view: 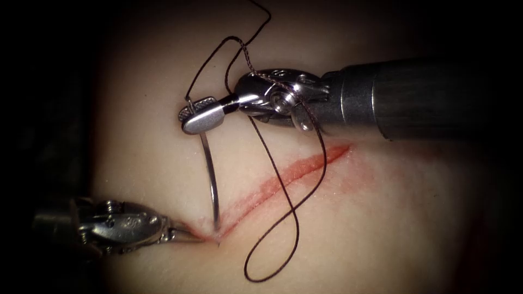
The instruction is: Wound Closure
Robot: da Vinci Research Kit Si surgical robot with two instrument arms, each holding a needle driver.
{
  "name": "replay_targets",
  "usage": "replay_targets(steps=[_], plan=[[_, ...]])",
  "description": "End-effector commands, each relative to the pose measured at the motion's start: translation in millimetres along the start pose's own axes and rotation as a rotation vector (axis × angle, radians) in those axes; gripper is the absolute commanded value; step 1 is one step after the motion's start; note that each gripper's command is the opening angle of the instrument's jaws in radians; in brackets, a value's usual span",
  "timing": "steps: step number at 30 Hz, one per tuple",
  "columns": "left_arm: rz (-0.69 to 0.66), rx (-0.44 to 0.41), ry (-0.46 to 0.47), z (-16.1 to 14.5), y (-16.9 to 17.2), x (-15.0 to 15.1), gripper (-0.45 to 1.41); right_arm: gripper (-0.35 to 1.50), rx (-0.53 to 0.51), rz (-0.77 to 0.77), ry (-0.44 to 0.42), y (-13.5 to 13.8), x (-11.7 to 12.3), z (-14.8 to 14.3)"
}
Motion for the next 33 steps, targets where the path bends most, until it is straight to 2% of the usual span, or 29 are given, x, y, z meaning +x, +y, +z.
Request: replay_targets(steps=[1, 13, 18, 26, 33], plan=[[0.0, -0.001, 0.0, 0.8, 0.1, -0.2, -0.45, -0.35, 0.0, 0.007, -0.002, 0.5, 0.3, 0.5], [0.0, -0.001, -0.001, 0.8, 0.1, -0.3, -0.45, -0.35, -0.031, 0.027, -0.021, 0.0, -0.3, -0.6], [0.0, -0.001, -0.001, 0.8, 0.1, -0.3, -0.45, -0.35, -0.054, 0.097, 0.013, 0.1, -0.5, -0.9], [0.0, -0.002, -0.001, 0.7, 0.1, -0.3, -0.45, -0.35, -0.058, 0.098, 0.026, 1.1, -0.5, -0.3], [0.0, -0.002, -0.001, 0.7, 0.1, -0.3, -0.45, -0.35, -0.041, 0.078, 0.068, 1.1, 0.8, -0.4]])
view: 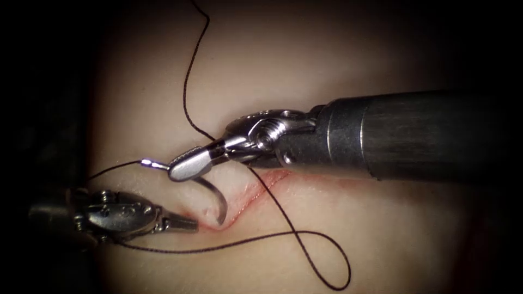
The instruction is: Wound Closure
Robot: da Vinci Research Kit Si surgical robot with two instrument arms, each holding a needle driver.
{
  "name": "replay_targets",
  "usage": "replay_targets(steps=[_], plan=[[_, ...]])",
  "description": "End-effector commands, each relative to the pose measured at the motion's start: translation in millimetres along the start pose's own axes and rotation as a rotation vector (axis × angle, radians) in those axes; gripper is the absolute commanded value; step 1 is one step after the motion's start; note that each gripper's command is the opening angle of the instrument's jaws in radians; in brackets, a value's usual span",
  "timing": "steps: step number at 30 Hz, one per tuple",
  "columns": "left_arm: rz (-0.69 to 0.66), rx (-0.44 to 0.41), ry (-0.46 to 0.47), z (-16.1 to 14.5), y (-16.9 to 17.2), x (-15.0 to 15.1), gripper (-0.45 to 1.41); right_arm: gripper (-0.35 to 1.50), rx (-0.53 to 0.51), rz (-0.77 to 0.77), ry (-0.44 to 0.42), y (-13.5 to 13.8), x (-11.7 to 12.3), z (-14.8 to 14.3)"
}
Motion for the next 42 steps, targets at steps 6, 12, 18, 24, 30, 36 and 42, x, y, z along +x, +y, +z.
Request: replay_targets(steps=[6, 12, 18, 24, 30, 36, 42], plan=[[-0.001, -0.003, -0.001, 0.7, 0.1, -0.2, -0.45, -0.35, -0.022, -0.209, 0.062, 0.7, 3.6, -0.7], [-0.003, 0.002, 0.005, 0.2, -0.1, 0.1, -0.45, -0.35, -0.079, -0.514, 0.098, 0.3, 7.4, -3.1], [-0.022, 0.018, 0.027, -2.0, -0.5, 1.5, -0.43, 0.98, -0.207, -0.702, 0.215, -0.5, 9.1, -3.7], [-0.058, 0.013, 0.09, -5.5, -0.8, 3.7, -0.11, 1.05, -0.337, -0.749, 0.323, -1.1, 10.8, -4.1], [-0.07, 0.016, 0.109, -5.8, -0.8, 3.6, 0.27, 1.15, -0.473, -0.823, 0.405, -1.3, 11.4, -4.9], [-0.079, 0.019, 0.114, -5.7, -1.1, 3.6, 0.51, 0.68, -0.697, -0.804, 0.248, -4.2, 10.8, -3.7], [-0.121, 0.013, 0.13, -5.8, -1.6, 3.5, 0.68, 0.47, -0.988, -0.756, -0.095, -7.3, 10.5, -0.7]])
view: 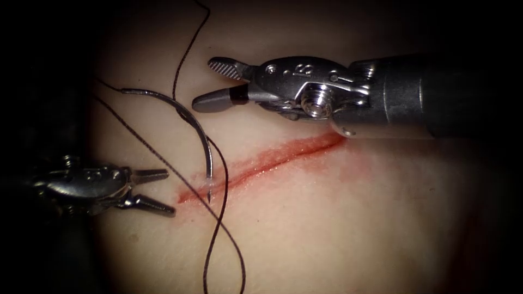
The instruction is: Wound Closure
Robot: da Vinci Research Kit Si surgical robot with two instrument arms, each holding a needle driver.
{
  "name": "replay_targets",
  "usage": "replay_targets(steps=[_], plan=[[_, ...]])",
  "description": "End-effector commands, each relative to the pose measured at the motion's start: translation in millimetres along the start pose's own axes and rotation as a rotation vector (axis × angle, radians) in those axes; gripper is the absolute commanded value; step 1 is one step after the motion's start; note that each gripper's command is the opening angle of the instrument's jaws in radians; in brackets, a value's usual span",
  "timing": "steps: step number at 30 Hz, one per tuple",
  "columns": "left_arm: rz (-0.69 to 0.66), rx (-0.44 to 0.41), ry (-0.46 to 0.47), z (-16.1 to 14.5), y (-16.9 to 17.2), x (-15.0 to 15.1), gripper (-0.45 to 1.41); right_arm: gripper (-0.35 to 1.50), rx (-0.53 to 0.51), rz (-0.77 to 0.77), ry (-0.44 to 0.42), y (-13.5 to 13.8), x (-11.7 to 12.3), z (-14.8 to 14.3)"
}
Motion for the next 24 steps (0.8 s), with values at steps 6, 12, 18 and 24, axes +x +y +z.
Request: replay_targets(steps=[6, 12, 18, 24], plan=[[-0.031, 0.002, 0.004, 0.2, -0.2, -0.3, 0.74, -0.03, -0.122, -0.006, -0.227, -4.0, 4.3, 2.4], [-0.036, -0.017, -0.003, -1.7, -0.7, -0.5, 0.81, 0.44, -0.156, -0.097, -0.416, -3.5, 5.1, 6.8], [-0.066, -0.011, 0.0, -2.7, -1.2, -1.8, 0.86, 1.01, -0.177, -0.136, -0.461, -1.6, 4.0, 9.6], [-0.079, -0.016, -0.004, -2.6, -1.5, -1.9, 0.88, 0.96, -0.186, -0.183, -0.493, -0.9, 2.3, 11.5]])
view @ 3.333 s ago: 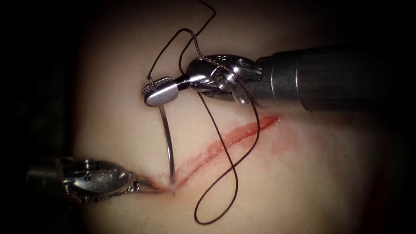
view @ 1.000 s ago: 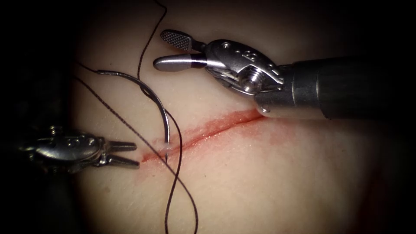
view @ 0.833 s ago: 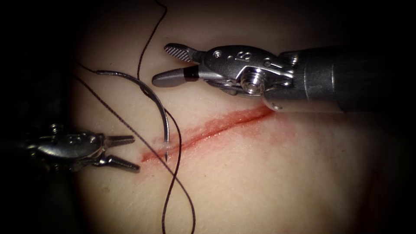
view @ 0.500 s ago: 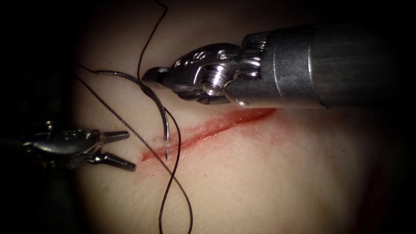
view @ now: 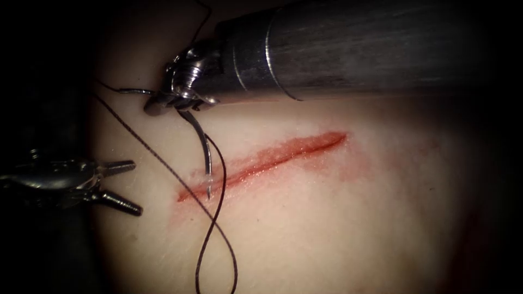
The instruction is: Wound Closure
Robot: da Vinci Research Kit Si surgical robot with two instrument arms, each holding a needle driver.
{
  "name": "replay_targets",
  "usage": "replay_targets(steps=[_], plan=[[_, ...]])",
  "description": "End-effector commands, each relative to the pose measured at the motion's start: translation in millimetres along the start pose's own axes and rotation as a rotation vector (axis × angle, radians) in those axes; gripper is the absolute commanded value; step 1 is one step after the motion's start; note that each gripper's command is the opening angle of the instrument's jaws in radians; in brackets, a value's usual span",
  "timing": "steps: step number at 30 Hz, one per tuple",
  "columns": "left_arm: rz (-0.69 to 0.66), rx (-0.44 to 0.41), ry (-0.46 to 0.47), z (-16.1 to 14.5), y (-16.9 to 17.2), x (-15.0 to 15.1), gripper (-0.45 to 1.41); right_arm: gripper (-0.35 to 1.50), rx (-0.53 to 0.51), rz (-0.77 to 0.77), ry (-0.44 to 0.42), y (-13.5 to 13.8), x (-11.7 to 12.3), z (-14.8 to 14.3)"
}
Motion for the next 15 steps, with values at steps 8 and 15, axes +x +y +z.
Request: replay_targets(steps=[8, 15], plan=[[0.0, 0.001, -0.001, 0.9, 0.0, -0.3, 0.88, 0.98, -0.014, -0.055, -0.05, -0.5, 0.7, 3.1], [-0.018, -0.001, -0.003, 0.9, -0.1, -0.2, 0.74, 0.49, -0.022, -0.164, -0.058, -1.0, 2.2, 3.6]])
